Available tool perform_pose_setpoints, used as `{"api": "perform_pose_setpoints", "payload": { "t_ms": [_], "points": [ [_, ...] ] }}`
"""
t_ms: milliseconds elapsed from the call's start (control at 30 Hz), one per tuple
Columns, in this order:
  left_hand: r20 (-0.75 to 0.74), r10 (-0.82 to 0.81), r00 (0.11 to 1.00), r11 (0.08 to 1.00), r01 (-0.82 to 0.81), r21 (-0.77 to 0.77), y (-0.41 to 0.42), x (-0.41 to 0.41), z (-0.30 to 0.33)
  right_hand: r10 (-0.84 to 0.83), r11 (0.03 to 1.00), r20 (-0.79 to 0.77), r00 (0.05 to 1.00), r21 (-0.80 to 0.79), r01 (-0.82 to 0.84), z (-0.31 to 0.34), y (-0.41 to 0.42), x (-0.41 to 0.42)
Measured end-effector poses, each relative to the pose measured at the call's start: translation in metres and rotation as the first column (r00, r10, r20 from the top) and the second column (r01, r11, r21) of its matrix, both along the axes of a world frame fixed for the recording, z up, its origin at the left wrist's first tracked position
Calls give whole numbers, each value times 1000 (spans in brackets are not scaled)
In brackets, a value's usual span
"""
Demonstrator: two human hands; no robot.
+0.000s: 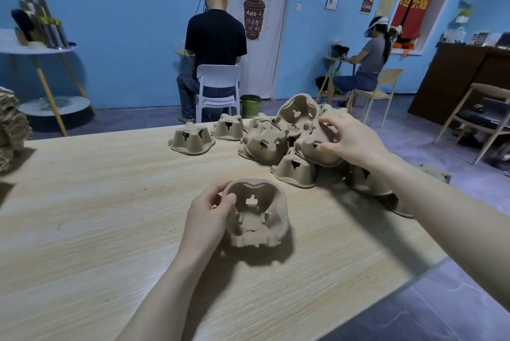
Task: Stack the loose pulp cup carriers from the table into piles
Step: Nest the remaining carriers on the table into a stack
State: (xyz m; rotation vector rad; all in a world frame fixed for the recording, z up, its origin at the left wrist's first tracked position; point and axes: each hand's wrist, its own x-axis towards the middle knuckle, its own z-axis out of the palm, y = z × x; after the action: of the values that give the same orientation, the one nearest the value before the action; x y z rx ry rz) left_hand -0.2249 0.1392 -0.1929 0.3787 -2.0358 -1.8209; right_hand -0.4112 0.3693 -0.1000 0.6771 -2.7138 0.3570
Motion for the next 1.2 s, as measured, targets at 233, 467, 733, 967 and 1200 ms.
{"api": "perform_pose_setpoints", "payload": {
  "t_ms": [233,467,733,967,1200],
  "points": [
    [-3,-12,1000,999,12,30,1,-1,-2,76,985,-188,979,-139,-103,-30,8,37],
    [-17,-33,999,996,35,77,1,-1,-1,-16,983,-145,989,-185,-11,-46,13,68],
    [-17,-126,992,988,127,88,1,1,-3,-48,983,-189,981,-183,13,-61,28,99],
    [-2,-193,981,979,193,71,-1,0,-4,150,905,-243,958,-357,-233,-75,38,113],
    [-42,-159,986,981,162,110,0,-1,-6,144,758,-338,930,-567,-323,-76,25,128]
  ]
}}
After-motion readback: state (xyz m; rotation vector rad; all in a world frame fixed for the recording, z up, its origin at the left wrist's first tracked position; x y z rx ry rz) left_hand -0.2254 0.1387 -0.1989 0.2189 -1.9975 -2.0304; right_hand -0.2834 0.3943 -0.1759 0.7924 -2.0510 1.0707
